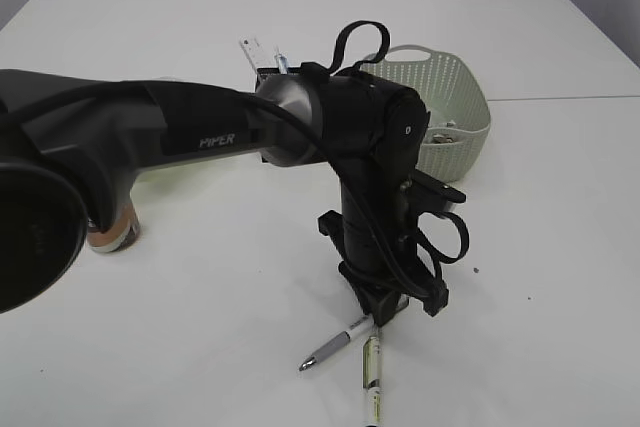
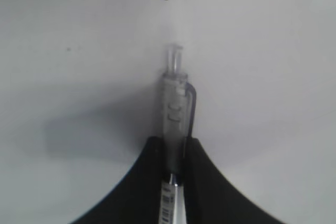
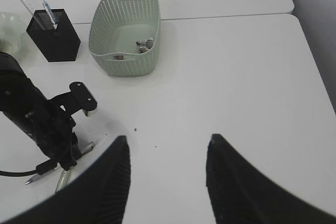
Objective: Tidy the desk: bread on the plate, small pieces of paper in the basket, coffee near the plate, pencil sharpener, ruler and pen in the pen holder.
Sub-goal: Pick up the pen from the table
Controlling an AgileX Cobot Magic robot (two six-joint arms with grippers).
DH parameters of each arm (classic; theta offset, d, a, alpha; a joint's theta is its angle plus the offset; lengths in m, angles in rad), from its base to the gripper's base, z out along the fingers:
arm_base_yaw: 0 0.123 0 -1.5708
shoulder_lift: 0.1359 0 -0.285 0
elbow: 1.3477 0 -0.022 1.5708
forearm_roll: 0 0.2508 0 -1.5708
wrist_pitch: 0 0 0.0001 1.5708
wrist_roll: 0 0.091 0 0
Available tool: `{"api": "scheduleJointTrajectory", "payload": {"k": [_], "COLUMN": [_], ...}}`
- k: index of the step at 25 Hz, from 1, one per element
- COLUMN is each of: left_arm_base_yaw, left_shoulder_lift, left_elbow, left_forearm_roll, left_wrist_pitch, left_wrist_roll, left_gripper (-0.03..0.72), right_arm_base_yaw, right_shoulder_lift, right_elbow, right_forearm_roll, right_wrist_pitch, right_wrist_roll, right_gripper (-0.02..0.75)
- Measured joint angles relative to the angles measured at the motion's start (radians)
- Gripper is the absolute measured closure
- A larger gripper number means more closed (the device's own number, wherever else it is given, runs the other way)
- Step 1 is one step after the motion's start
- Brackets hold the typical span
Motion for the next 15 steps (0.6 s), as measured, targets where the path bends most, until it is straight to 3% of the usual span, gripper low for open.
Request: {"api": "scheduleJointTrajectory", "payload": {"k": [15], "left_arm_base_yaw": [0.066], "left_shoulder_lift": [-0.047], "left_elbow": [0.008], "left_forearm_roll": [0.061], "left_wrist_pitch": [0.007], "left_wrist_roll": [-0.042], "left_gripper": [0.633], "right_arm_base_yaw": [0.000], "right_shoulder_lift": [0.000], "right_elbow": [0.000], "right_forearm_roll": [0.000], "right_wrist_pitch": [0.000], "right_wrist_roll": [0.000], "right_gripper": [0.388]}}
